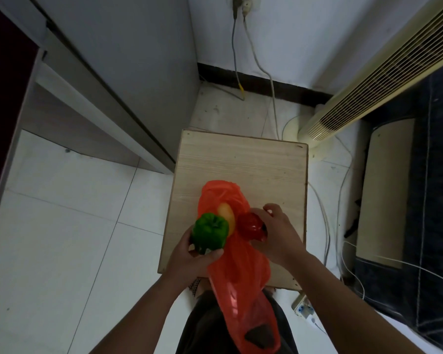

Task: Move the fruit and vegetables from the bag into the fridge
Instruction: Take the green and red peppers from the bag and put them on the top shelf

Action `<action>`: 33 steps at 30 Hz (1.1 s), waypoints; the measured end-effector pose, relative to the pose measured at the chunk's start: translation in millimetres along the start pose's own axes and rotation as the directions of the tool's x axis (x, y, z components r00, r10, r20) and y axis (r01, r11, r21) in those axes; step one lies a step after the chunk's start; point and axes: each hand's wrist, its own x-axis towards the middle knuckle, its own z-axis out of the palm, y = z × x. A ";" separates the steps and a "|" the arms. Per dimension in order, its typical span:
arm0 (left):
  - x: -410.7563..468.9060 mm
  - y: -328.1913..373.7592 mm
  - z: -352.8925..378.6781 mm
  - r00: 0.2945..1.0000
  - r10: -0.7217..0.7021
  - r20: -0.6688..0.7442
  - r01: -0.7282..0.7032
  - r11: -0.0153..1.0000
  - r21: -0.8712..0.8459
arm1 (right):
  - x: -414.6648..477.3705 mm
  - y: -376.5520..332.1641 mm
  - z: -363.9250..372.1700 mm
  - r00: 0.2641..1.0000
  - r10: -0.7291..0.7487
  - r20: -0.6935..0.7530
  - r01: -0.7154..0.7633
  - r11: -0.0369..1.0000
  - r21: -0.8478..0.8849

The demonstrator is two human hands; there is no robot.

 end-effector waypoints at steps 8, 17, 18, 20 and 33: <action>-14.5 -3.2 0.3 1.000 -0.015 -0.007 0.014 0.997 -0.073 | 38.4 -13.4 -5.8 0.979 -0.203 0.021 0.204 0.978 -0.042; -35.4 -14.5 20.0 0.981 -0.055 -0.184 0.028 0.989 -0.143 | 53.0 -19.0 -8.2 0.911 -0.359 0.206 0.375 0.926 -0.047; -38.9 -17.7 24.9 0.978 -0.056 -0.200 0.025 0.988 -0.154 | 54.1 -19.7 -7.5 0.900 -0.371 0.229 0.393 0.918 -0.056; -45.2 -22.6 34.8 0.972 -0.065 -0.227 0.022 0.982 -0.190 | 56.8 -20.5 -7.1 0.882 -0.396 0.254 0.423 0.904 -0.060; -62.1 -32.6 12.3 0.852 -0.066 -0.519 -0.022 0.987 -0.161 | 45.3 -18.3 -26.7 0.856 -0.502 0.124 0.500 0.864 0.050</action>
